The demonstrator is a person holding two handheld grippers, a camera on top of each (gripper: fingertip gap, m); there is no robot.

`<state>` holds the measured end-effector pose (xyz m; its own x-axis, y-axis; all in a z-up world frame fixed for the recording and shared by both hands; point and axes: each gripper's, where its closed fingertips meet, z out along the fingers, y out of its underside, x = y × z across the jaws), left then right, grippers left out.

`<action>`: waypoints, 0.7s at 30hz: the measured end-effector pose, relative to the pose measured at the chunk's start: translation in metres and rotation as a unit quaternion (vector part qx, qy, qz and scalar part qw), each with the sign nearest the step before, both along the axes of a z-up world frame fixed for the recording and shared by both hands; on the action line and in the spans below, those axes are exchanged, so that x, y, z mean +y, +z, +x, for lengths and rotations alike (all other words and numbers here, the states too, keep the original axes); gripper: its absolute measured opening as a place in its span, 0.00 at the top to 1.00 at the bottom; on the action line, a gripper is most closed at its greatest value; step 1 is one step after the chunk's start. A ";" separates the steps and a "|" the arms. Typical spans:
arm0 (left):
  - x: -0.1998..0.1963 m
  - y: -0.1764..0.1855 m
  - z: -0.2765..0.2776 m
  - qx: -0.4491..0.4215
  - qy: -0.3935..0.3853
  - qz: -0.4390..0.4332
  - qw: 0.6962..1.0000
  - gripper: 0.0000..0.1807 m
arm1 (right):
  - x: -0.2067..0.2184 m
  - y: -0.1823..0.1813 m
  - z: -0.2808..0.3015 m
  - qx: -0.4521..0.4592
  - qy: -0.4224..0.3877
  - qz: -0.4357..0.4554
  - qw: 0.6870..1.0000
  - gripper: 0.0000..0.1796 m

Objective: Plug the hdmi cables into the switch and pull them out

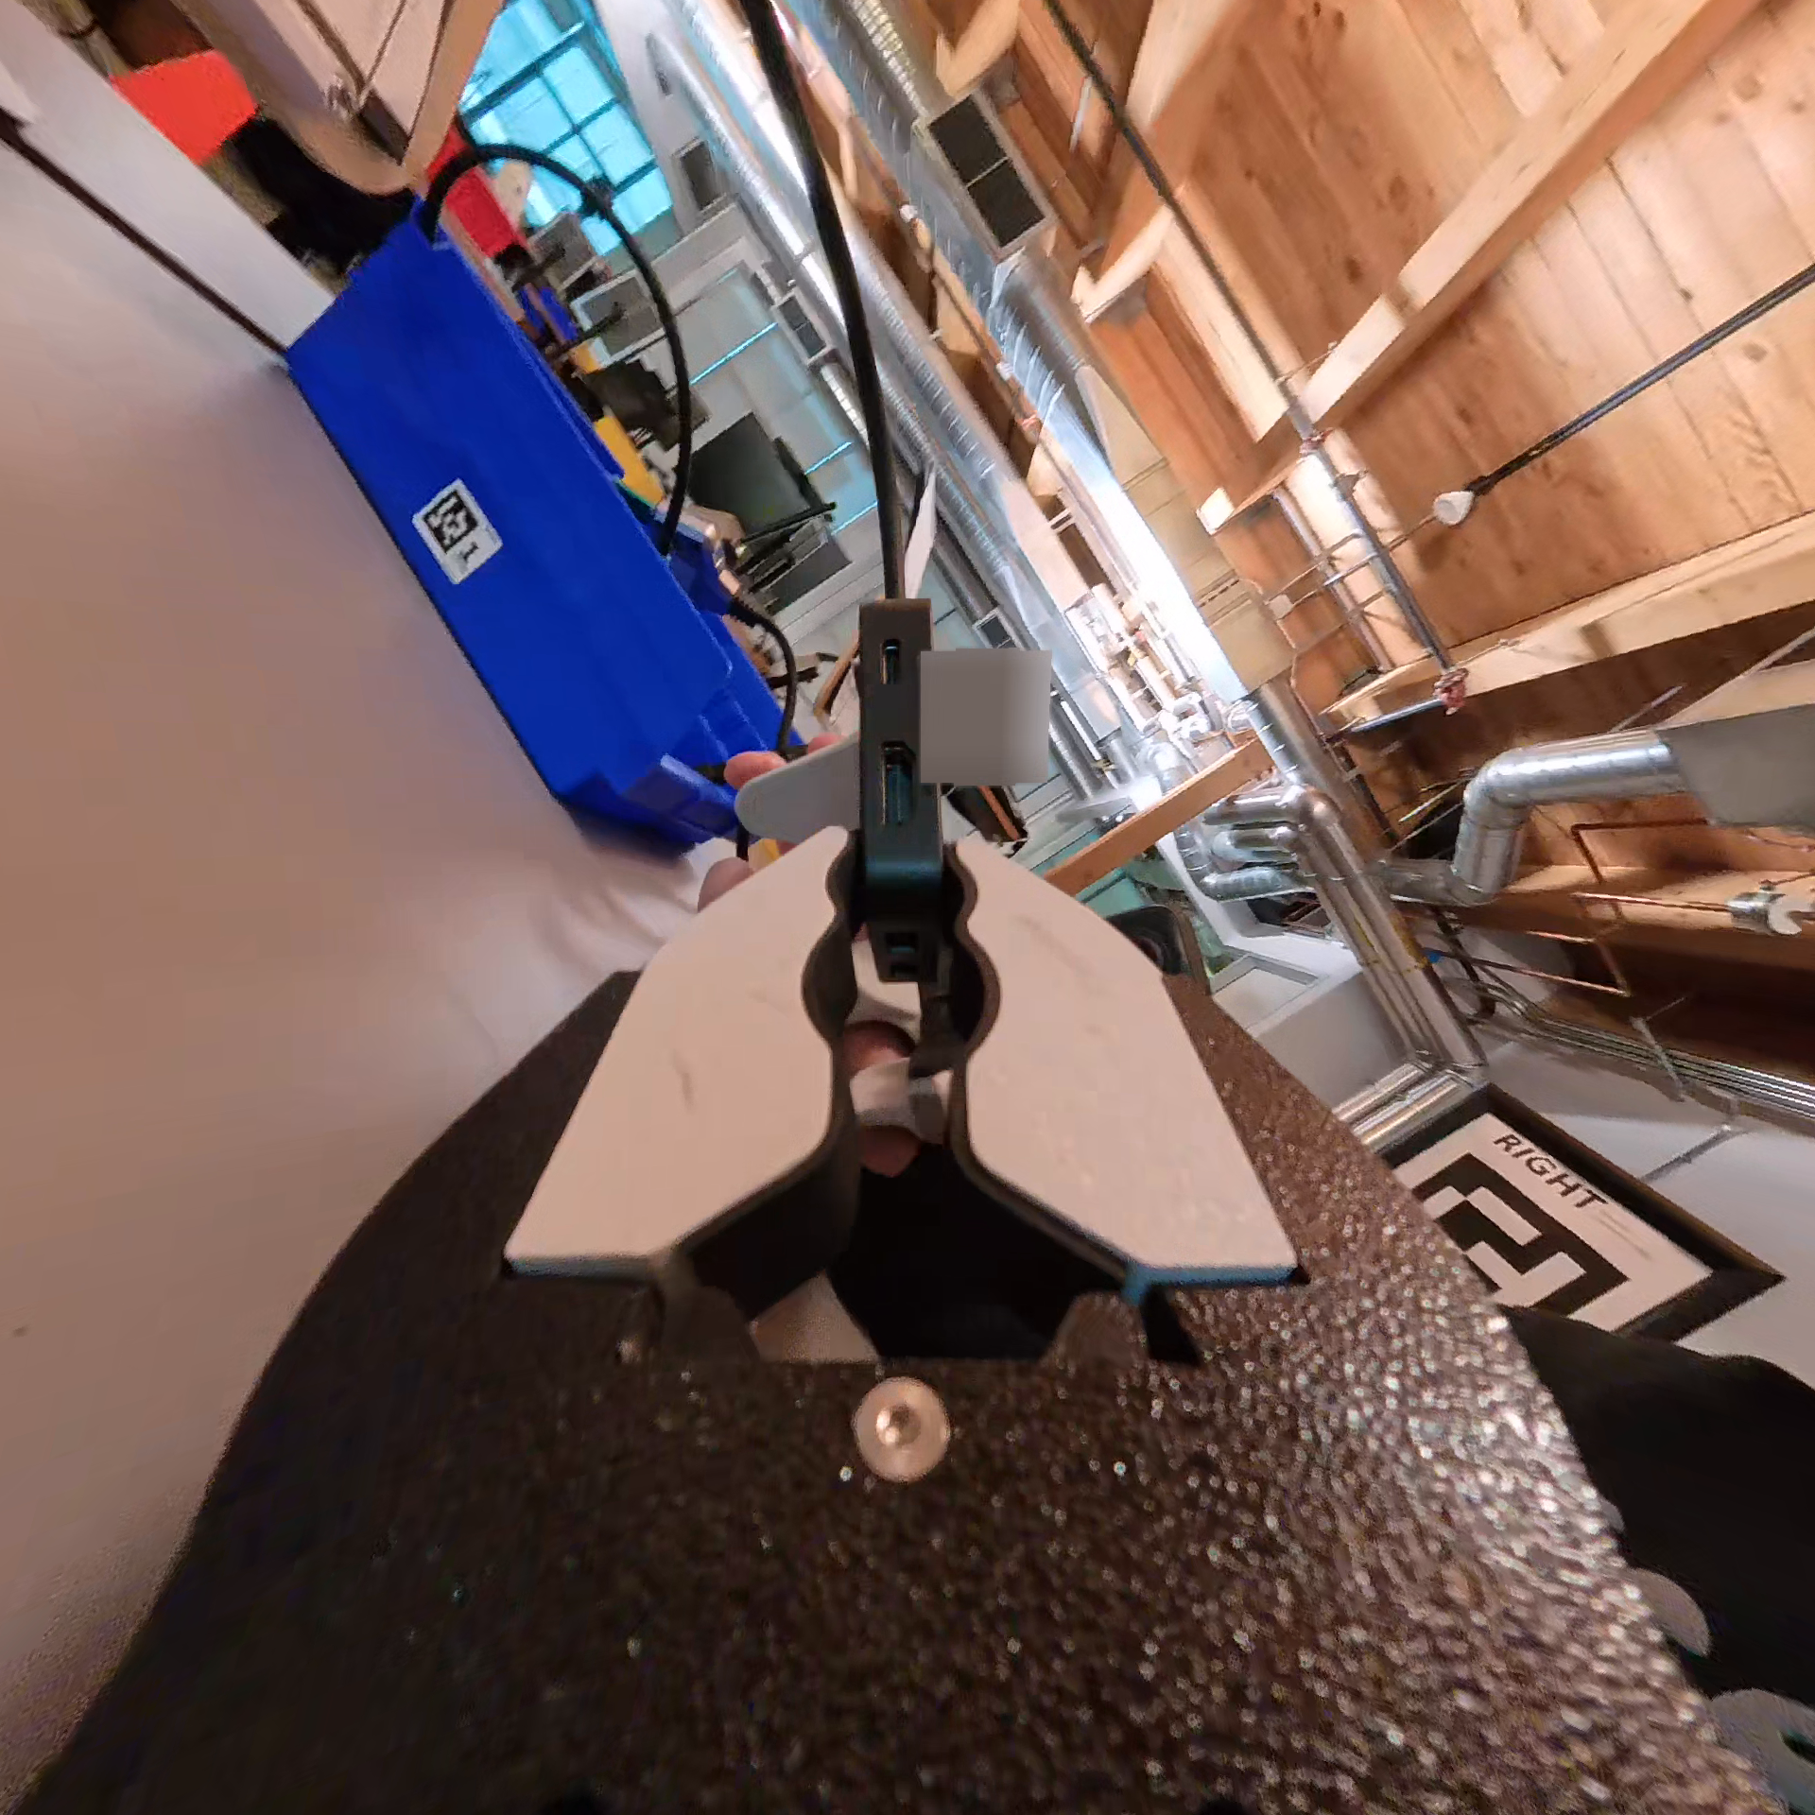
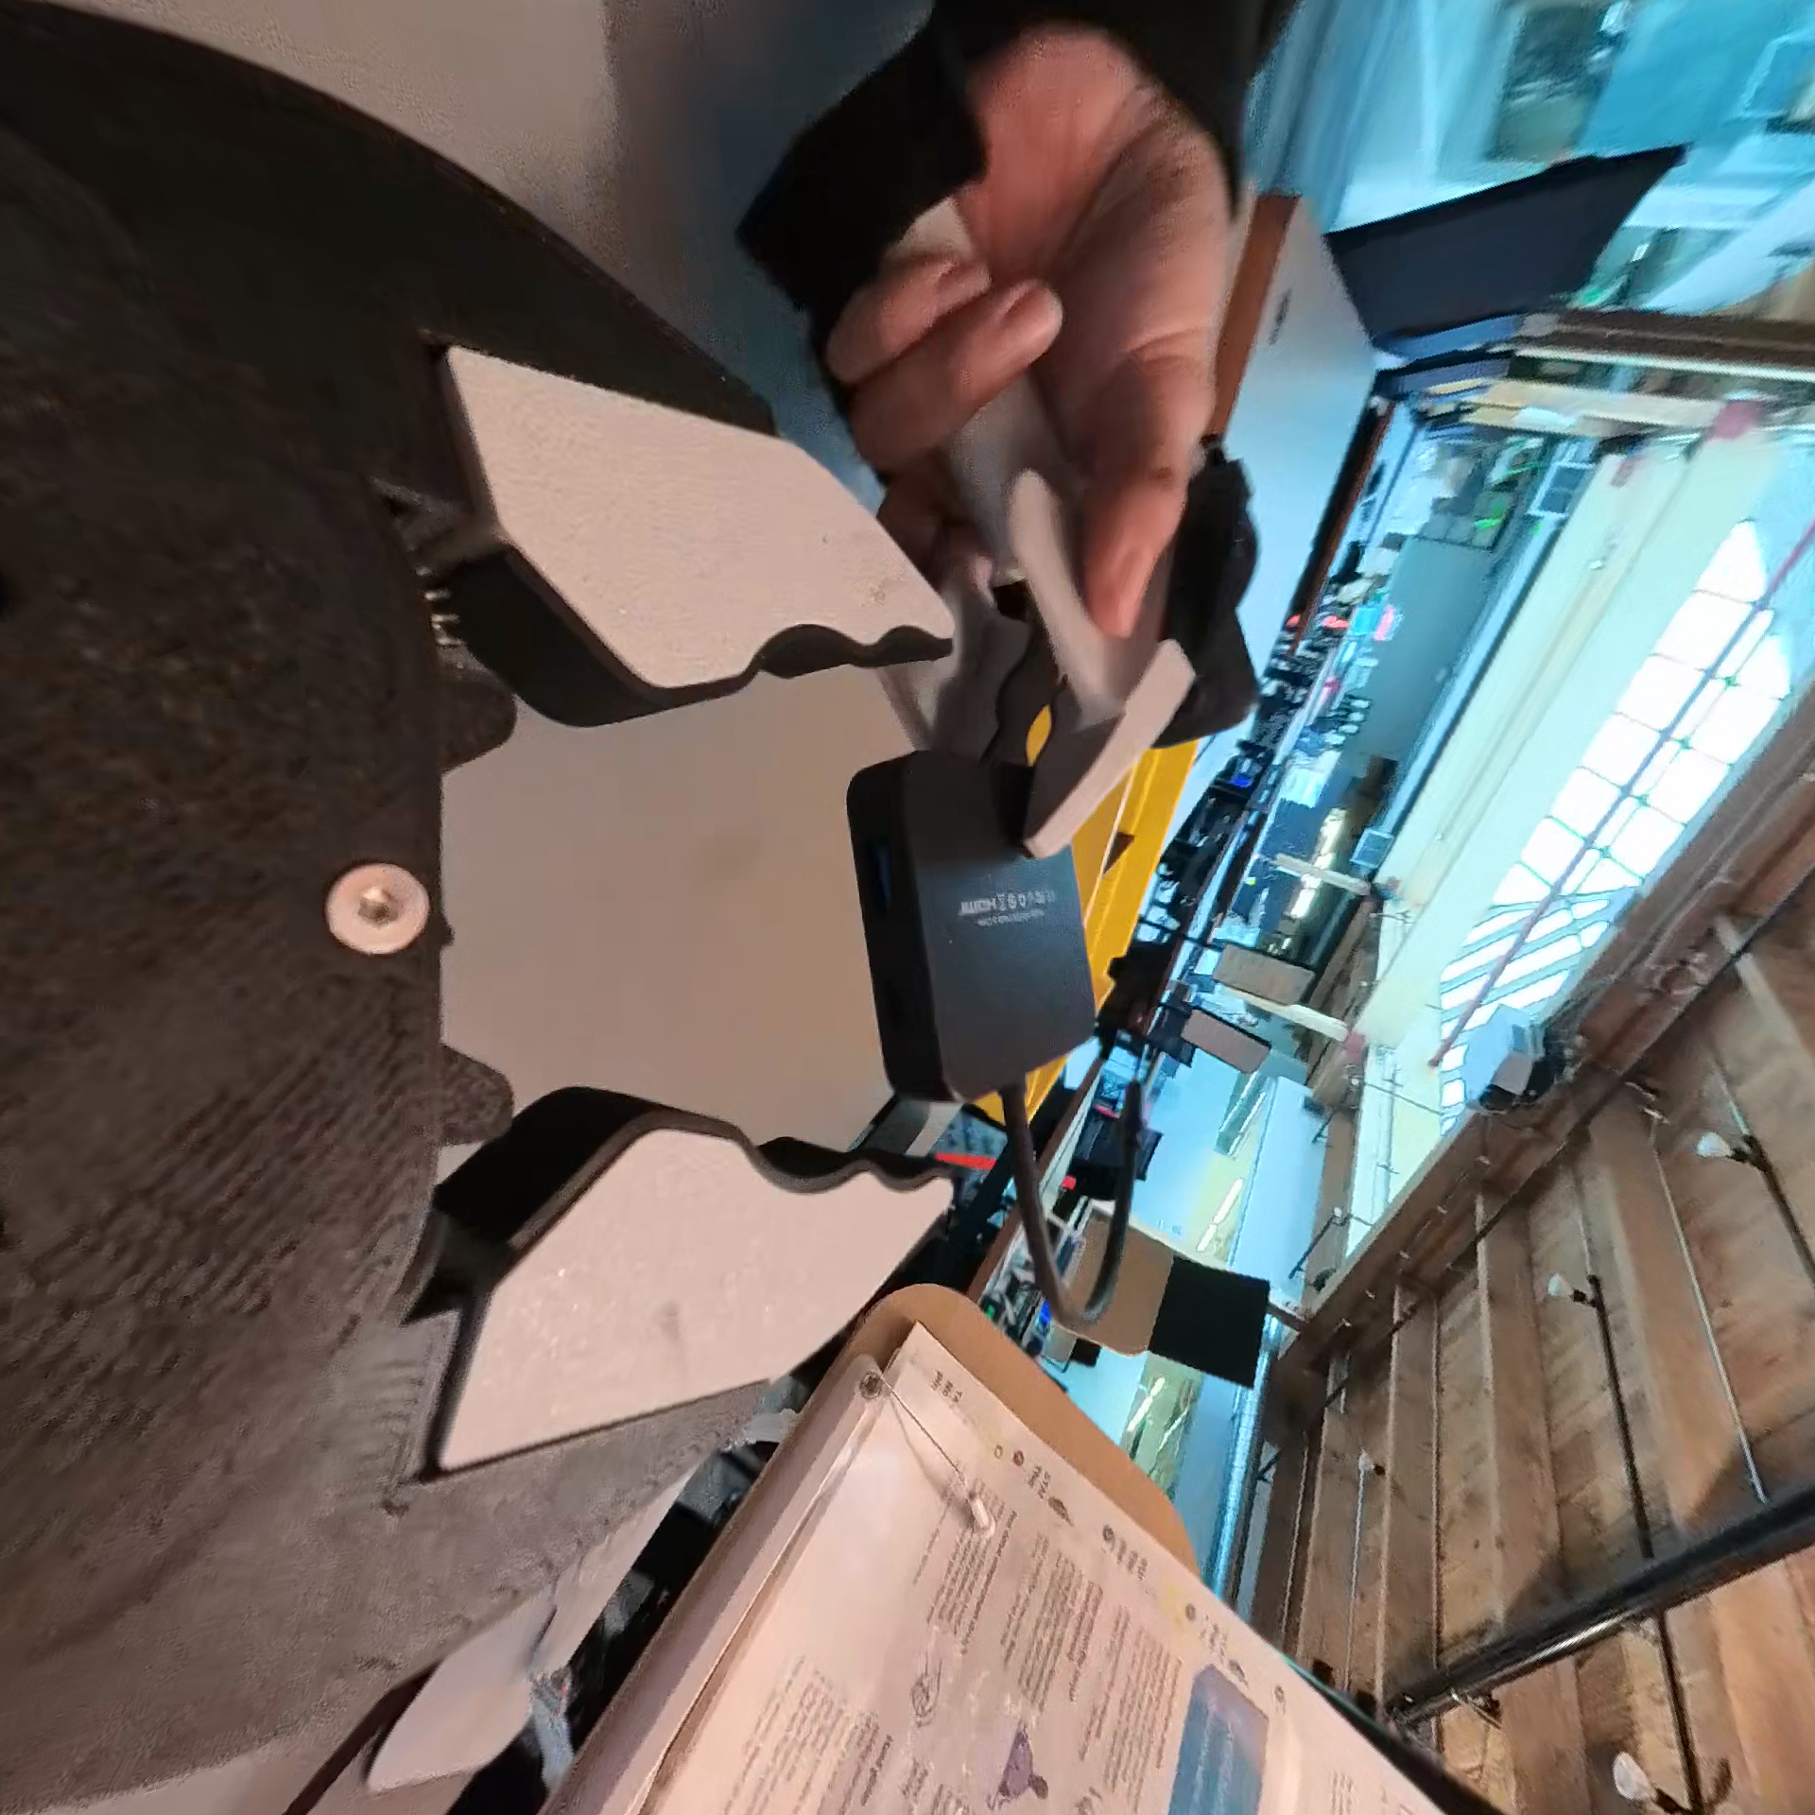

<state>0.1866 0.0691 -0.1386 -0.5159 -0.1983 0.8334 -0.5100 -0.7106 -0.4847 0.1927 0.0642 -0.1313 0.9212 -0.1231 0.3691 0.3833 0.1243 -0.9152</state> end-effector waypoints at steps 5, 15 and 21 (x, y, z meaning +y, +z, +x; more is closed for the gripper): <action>-0.013 0.001 -0.004 0.012 0.016 0.046 0.999 0.93 | -0.004 0.001 0.004 0.011 -0.008 0.023 1.000 0.52; -0.017 0.000 -0.004 0.025 0.070 0.076 0.994 0.92 | -0.006 -0.007 0.003 0.066 0.043 0.015 0.997 0.60; -0.026 0.007 -0.011 -0.028 0.065 0.190 0.979 0.82 | -0.017 0.008 -0.002 0.225 0.145 0.047 0.962 0.60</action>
<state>0.1756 0.0430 -0.1317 -0.5086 -0.5560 0.6574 -0.3921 -0.5302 -0.7518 0.1905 0.0474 -0.1237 0.9859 0.1499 -0.0750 -0.1119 0.2562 -0.9601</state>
